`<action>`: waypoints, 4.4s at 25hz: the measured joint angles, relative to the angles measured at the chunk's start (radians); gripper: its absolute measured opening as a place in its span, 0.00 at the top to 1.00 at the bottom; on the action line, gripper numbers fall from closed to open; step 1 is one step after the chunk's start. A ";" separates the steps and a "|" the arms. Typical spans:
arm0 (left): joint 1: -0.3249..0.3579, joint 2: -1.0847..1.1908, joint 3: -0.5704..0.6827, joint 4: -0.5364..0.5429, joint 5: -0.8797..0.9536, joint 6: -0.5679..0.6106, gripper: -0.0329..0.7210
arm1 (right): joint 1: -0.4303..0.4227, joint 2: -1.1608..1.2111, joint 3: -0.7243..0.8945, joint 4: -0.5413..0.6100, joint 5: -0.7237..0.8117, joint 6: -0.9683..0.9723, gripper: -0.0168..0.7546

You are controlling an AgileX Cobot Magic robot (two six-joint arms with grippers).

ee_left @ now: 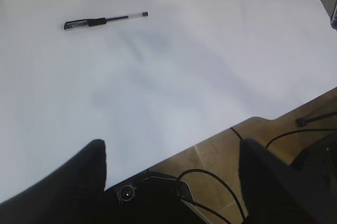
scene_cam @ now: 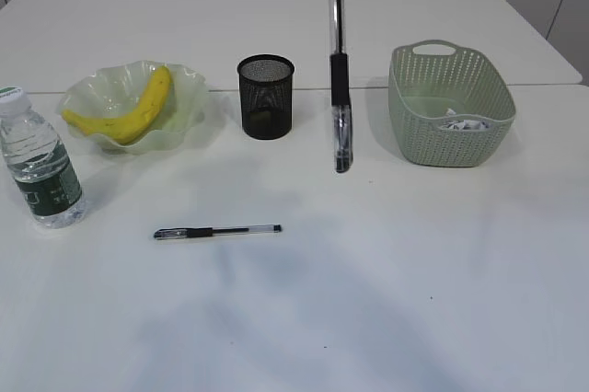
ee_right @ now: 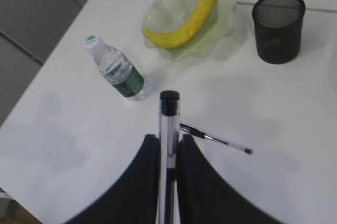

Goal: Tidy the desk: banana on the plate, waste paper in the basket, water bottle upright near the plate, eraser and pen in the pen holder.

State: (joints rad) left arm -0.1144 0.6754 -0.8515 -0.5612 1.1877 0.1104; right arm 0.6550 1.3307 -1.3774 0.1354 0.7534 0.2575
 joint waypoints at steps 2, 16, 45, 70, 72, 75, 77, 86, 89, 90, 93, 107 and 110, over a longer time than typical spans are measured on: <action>0.000 0.000 0.000 -0.004 -0.020 0.006 0.21 | 0.000 0.000 0.000 0.034 -0.053 0.000 0.92; 0.000 0.015 0.000 -0.101 -0.207 0.258 0.26 | 0.000 0.066 0.004 0.403 -0.278 -0.127 0.92; -0.459 0.342 0.000 -0.266 -0.707 0.553 0.26 | 0.000 0.067 0.005 0.468 -0.380 -0.171 0.92; -0.588 0.410 0.000 -0.319 -0.930 0.638 0.25 | 0.000 0.069 0.005 0.468 -0.380 -0.194 0.92; -0.590 0.432 0.000 -0.323 -0.941 0.642 0.25 | 0.000 0.069 0.005 0.468 -0.380 -0.194 0.92; -0.592 0.457 0.000 -0.340 -0.948 0.644 0.25 | 0.000 0.069 0.005 0.468 -0.380 -0.194 0.92; -0.592 0.469 0.000 -0.347 -0.955 0.644 0.25 | 0.000 0.069 0.005 0.468 -0.380 -0.194 0.92; -0.592 0.511 -0.068 -0.358 -0.970 0.645 0.25 | 0.000 0.069 0.005 0.468 -0.380 -0.196 0.92; -0.592 0.540 -0.074 -0.360 -0.965 0.645 0.25 | 0.000 0.069 0.005 0.468 -0.378 -0.196 0.92; -0.592 0.547 -0.074 -0.360 -0.957 0.645 0.26 | 0.000 0.069 0.005 0.468 -0.378 -0.196 0.92; -0.592 0.560 -0.074 -0.365 -0.942 0.645 0.30 | 0.000 0.069 0.005 0.468 -0.378 -0.208 0.92; -0.592 0.562 -0.074 -0.373 -0.937 0.645 0.64 | 0.000 0.069 0.005 0.468 -0.376 -0.219 0.92; -0.592 0.562 -0.074 -0.375 -0.935 0.645 0.75 | 0.000 0.069 0.005 0.468 -0.376 -0.220 0.92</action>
State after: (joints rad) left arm -0.7059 1.2370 -0.9258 -0.9361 0.2526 0.7558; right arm 0.6550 1.3993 -1.3721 0.6033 0.3772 0.0377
